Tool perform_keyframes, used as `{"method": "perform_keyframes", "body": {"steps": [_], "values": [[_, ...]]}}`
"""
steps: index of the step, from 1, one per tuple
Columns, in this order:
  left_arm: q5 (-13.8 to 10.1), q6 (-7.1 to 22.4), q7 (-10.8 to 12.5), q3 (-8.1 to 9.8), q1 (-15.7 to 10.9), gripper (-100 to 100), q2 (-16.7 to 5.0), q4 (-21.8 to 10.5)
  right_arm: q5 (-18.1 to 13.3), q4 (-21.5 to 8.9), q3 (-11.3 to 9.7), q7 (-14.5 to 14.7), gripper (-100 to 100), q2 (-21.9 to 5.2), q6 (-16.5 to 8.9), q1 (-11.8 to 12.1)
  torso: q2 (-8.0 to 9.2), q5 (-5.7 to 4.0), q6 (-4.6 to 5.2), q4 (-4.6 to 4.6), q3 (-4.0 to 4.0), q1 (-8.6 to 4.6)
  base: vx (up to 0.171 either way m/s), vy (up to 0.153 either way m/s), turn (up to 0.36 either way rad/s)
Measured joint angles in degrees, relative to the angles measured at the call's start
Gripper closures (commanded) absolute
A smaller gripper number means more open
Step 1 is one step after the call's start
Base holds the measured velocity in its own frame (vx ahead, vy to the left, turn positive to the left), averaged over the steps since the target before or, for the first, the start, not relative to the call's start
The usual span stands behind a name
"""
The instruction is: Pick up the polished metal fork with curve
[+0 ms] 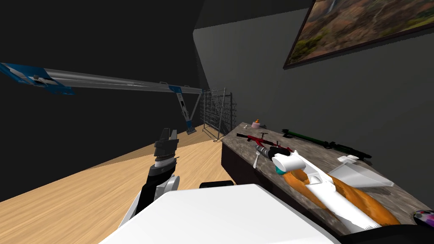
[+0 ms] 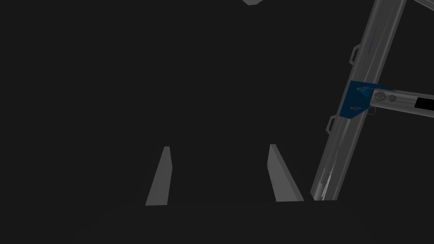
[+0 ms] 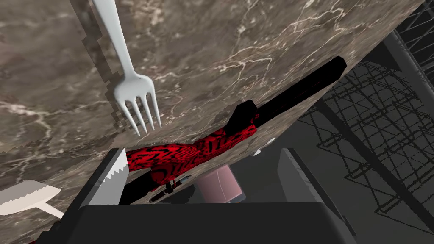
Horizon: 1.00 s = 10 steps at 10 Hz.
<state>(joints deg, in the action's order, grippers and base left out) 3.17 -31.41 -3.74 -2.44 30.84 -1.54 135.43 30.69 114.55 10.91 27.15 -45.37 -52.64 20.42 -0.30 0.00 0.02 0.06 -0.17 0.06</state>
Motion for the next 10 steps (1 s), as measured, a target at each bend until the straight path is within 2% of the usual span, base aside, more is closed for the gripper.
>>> {"method": "perform_keyframes", "body": {"steps": [3,4,7,10], "values": [[0.0,0.0,0.0,0.0,0.0,0,0.0,0.0,1.0,-1.0,-0.5,0.4,-100,-1.9,-5.0,-0.3,0.03,0.0,-0.01,0.0,0.01,0.01,0.066,0.025,-0.003],[0.0,0.0,0.0,0.0,0.0,0,0.0,0.0,1.4,-0.8,-0.4,0.5,-100,-2.7,-6.6,0.5,0.0,0.01,0.0,0.0,0.0,0.06,0.071,0.031,-0.01],[0.0,0.0,0.0,0.0,0.0,0,0.0,0.0,2.3,-1.8,-1.0,0.9,-100,-4.4,-10.6,0.3,0.01,0.01,0.0,0.01,-0.01,0.04,0.071,0.028,-0.008],[0.0,0.0,0.0,0.0,0.0,0,0.0,0.0,3.4,-1.3,-1.1,0.9,-100,-6.3,-15.2,1.3,0.04,0.0,0.0,-0.01,0.02,0.02,0.07,0.025,-0.014]]}}
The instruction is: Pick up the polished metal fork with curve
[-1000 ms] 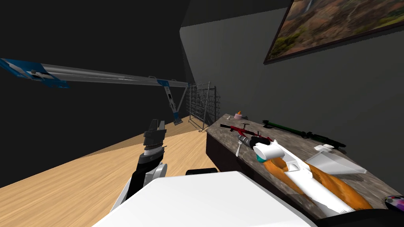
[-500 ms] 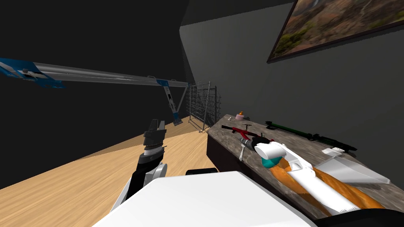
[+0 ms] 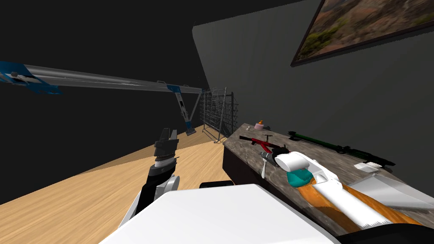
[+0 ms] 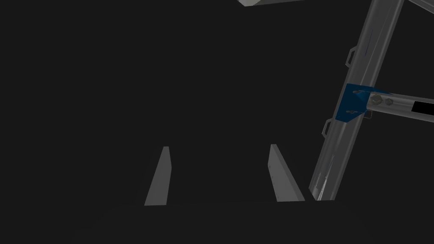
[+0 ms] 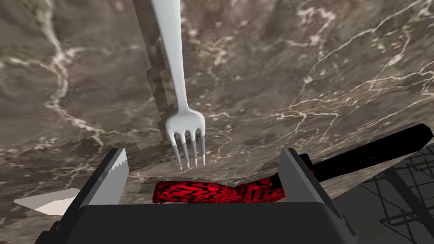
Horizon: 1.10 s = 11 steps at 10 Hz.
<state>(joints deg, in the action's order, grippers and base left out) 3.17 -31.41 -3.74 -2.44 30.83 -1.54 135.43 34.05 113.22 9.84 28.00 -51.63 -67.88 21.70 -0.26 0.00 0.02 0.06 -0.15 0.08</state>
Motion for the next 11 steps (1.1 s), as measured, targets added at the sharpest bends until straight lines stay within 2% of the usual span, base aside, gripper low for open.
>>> {"method": "perform_keyframes", "body": {"steps": [6,7,8,9,11], "values": [[0.0,0.0,0.0,0.0,0.0,0,0.0,0.0,1.9,-1.6,-1.0,0.7,-100,-3.2,-7.5,1.2,-0.02,0.01,0.0,0.01,-0.01,0.02,0.064,0.026,-0.013],[0.0,0.0,0.0,0.0,0.0,0,0.0,0.0,1.9,-1.6,-1.0,0.7,0,-3.2,-7.7,1.2,0.09,-0.01,-0.01,-0.01,0.04,-0.04,0.005,0.002,0.001],[0.0,0.0,0.0,0.0,0.0,0,0.0,0.0,1.9,-1.6,-1.0,0.7,-100,-3.2,-7.7,1.2,0.17,-0.02,0.0,-0.03,0.09,-0.07,-0.119,-0.014,0.301],[0.0,0.0,0.0,-0.01,0.0,0,0.0,0.0,2.9,-3.3,-1.4,1.3,-100,-3.9,-7.0,-0.5,0.5,-0.03,-0.09,-0.1,0.27,-0.14,-0.142,-0.014,0.343],[0.0,0.0,0.0,0.0,0.0,0,0.0,0.0,3.4,-7.5,-2.0,2.1,-100,-4.1,-5.6,-2.1,0.59,-0.04,0.04,-0.13,0.34,-0.17,-0.061,-0.008,0.001]]}}
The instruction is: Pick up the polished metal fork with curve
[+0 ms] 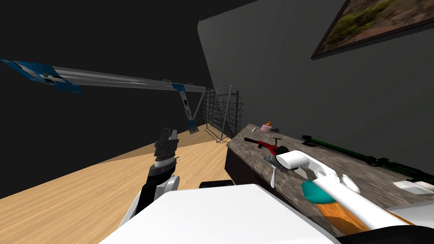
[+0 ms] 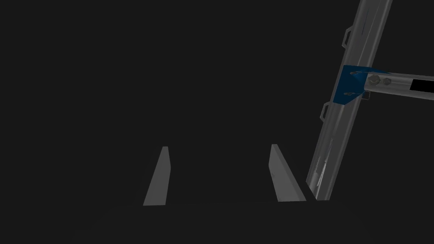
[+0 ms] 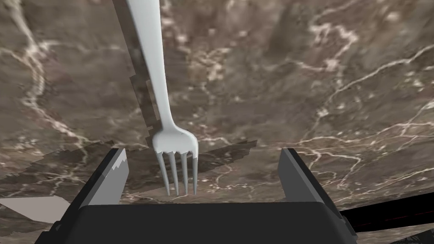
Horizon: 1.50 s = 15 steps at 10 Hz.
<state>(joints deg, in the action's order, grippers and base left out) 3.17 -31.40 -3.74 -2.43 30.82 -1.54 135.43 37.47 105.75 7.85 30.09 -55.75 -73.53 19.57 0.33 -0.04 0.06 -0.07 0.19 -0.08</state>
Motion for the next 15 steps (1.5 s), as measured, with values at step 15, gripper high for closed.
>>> {"method": "perform_keyframes", "body": {"steps": [15], "values": [[0.0,0.0,0.0,0.0,0.0,0,0.0,0.0,4.0,-23.7,-3.1,2.6,-100,-2.5,5.0,-10.0,-0.28,-0.18,0.16,0.16,-0.21,-0.27,-0.08,0.0,0.149]]}}
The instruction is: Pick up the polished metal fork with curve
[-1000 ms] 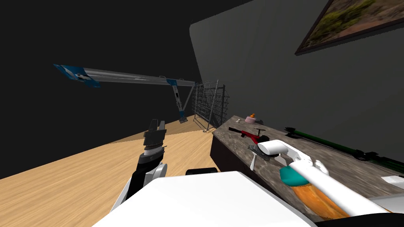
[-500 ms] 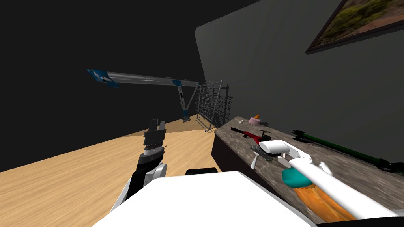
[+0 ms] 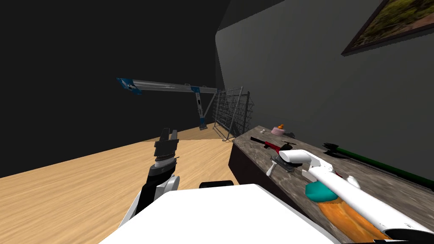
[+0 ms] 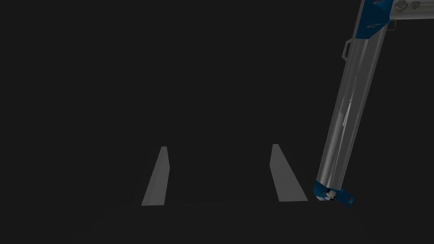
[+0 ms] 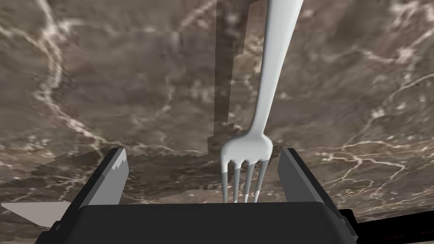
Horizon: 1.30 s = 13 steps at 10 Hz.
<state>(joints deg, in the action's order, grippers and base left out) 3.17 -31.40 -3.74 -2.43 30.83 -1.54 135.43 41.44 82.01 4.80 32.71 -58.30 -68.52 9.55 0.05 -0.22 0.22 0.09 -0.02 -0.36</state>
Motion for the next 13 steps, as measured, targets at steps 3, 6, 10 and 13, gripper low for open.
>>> {"method": "perform_keyframes", "body": {"steps": [3,6,10,13], "values": [[0.0,0.0,0.0,0.0,0.0,0,0.0,0.0,1.4,-5.0,-0.8,1.1,-100,-0.8,2.1,-2.8,0.3,-0.05,0.08,-0.04,0.16,-0.03,-0.085,0.02,0.104],[0.0,0.0,0.0,0.0,0.0,0,0.0,0.0,2.2,-10.8,-1.6,2.0,-100,-1.2,3.1,-5.3,0.33,-0.13,0.14,0.04,0.12,-0.31,-0.081,0.008,0.206],[0.0,0.0,0.0,0.0,0.0,0,0.0,0.0,3.8,-18.9,-2.5,3.3,-100,-2.3,4.8,-8.3,0.44,-0.18,0.09,0.01,0.19,-0.27,-0.098,0.024,0.163],[0.0,0.0,0.0,-0.01,0.0,0,0.0,0.0,5.2,-26.1,-3.6,4.5,-100,-3.0,6.8,-11.9,0.43,-0.15,0.0,0.01,0.19,-0.1,-0.129,0.054,0.234]]}}
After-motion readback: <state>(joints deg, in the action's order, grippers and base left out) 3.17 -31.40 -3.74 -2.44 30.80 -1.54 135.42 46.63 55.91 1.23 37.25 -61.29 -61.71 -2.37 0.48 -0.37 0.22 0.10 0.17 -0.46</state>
